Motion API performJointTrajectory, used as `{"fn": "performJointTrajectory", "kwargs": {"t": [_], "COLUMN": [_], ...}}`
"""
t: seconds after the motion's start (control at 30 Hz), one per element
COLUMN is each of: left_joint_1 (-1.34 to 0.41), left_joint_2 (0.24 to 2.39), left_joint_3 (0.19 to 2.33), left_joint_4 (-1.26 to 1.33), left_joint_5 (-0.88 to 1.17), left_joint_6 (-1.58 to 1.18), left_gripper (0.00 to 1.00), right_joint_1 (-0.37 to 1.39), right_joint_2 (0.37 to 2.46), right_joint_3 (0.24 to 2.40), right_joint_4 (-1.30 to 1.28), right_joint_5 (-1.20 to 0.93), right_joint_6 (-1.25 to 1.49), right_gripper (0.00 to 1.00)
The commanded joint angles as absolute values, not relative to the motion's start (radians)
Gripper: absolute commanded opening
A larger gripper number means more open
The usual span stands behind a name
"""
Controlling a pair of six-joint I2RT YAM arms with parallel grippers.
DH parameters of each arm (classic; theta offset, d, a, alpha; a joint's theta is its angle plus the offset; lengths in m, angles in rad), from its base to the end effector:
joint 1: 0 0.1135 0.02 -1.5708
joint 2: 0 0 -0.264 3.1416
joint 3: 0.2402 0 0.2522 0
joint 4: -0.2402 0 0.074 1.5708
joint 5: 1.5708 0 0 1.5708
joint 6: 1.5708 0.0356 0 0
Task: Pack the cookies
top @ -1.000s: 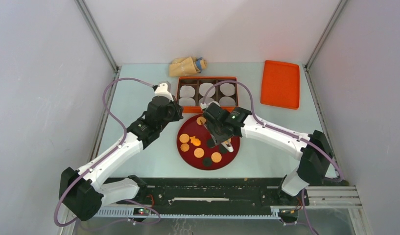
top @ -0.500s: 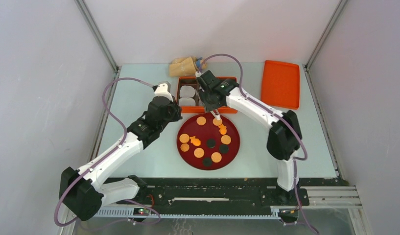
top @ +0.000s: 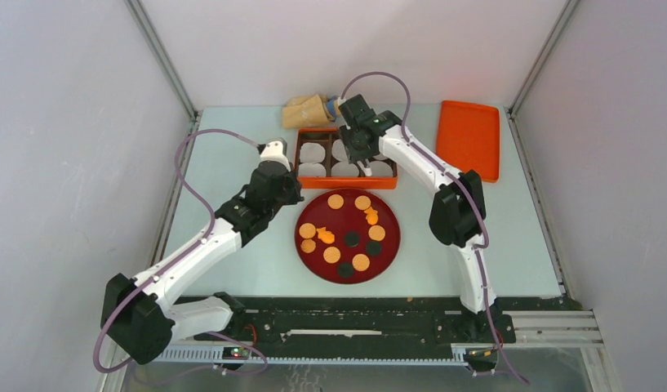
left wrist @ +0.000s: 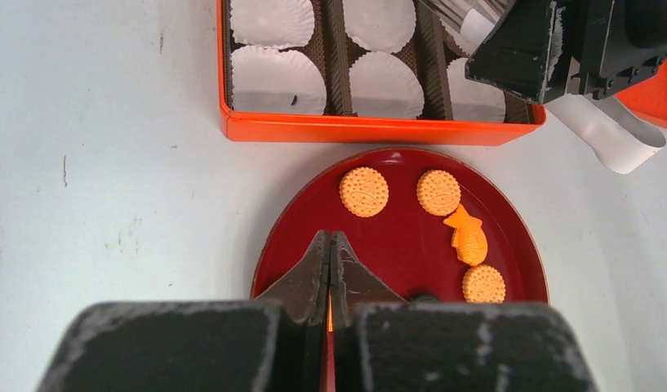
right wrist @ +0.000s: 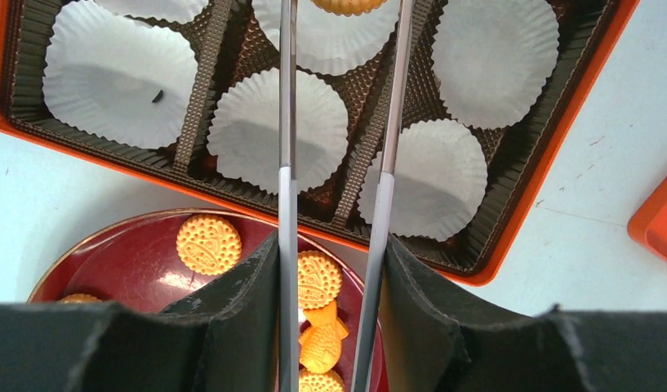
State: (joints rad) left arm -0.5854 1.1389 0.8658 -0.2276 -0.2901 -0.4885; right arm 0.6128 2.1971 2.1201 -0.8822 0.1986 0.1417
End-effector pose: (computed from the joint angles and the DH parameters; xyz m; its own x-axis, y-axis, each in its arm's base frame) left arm 0.2193 -0.1332 0.2931 -0.5036 -0.2057 -0.8391 0.0951 0.9522 -0.2904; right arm 0.4017 0.2739 0.2792 -0.7296 -0.3437 -0.5912 -0.3719 0.9249 -0.0788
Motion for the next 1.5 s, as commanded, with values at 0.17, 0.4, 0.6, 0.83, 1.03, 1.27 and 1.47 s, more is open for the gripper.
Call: {"fn": "performJointTrajectory", "kwargs": {"t": [0.17, 0.4, 0.6, 0.83, 1.03, 1.27, 1.47], "left_joint_1": [-0.59, -0.59, -0.591, -0.591, -0.591, -0.591, -0.591], "left_joint_2": [1.141, 1.133, 1.119, 1.127, 1.127, 1.12, 1.115], "left_joint_3": [0.936, 0.931, 0.924, 0.918, 0.916, 0.904, 0.902], "left_joint_4": [-0.227, -0.23, -0.227, -0.222, -0.22, -0.223, -0.235], "left_joint_5": [-0.318, -0.315, -0.307, -0.295, -0.296, -0.31, -0.327], "left_joint_6": [-0.471, -0.474, -0.484, -0.491, -0.493, -0.491, -0.484], "left_gripper": [0.0, 0.0, 0.0, 0.0, 0.0, 0.0, 0.0], "right_joint_1": [0.617, 0.619, 0.636, 0.64, 0.639, 0.626, 0.616], "right_joint_2": [2.192, 2.179, 2.052, 2.072, 2.18, 2.34, 2.361], "right_joint_3": [2.138, 2.133, 1.986, 1.922, 2.092, 2.226, 2.209], "right_joint_4": [-0.873, -0.874, -0.806, -0.784, -0.827, -0.882, -0.868], "right_joint_5": [0.157, 0.174, 0.173, 0.154, 0.133, 0.07, 0.083], "right_joint_6": [0.129, 0.138, 0.149, 0.138, 0.129, 0.145, 0.16], "right_gripper": [0.6, 0.68, 0.68, 0.8, 0.82, 0.82, 0.82]}}
